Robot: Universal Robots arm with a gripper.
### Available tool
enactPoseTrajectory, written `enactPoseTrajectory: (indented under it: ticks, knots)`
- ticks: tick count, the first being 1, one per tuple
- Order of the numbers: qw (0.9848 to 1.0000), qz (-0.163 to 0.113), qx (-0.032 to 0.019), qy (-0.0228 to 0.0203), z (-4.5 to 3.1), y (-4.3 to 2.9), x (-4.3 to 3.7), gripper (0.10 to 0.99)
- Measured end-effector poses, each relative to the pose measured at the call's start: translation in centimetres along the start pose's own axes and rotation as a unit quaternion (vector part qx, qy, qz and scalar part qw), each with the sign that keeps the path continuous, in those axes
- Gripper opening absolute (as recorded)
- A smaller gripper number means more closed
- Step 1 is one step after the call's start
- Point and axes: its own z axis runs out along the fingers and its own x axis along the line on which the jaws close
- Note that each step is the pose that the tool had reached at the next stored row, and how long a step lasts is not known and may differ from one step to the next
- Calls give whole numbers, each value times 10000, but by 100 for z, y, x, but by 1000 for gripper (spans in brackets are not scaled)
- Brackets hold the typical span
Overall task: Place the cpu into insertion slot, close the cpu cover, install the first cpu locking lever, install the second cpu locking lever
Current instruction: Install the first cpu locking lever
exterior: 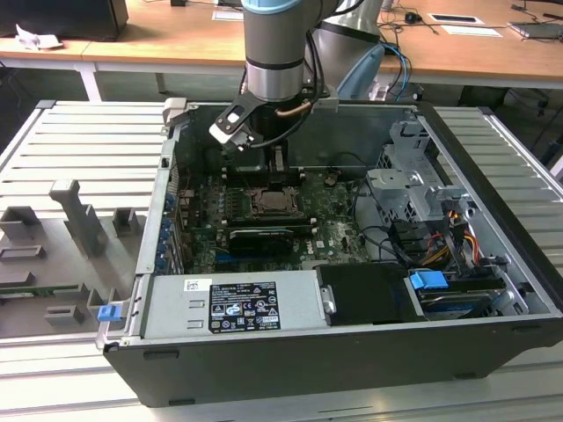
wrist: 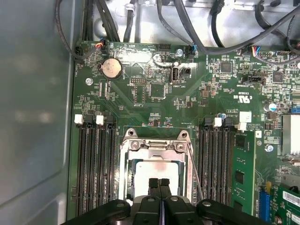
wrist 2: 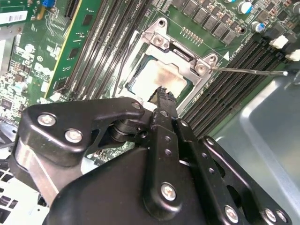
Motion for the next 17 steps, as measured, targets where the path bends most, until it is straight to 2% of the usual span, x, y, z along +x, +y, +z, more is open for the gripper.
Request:
enactPoseTrajectory:
  ticks: [10,13,14,17]
  knots:
    - [10000,0,0,0,-293,17,-7,106]
    - [10000,1,-1,1,-474,28,-12,106]
    - [10000,0,0,0,-497,29,-13,106]
    - [10000,-48,-2,3,-497,29,-13,106]
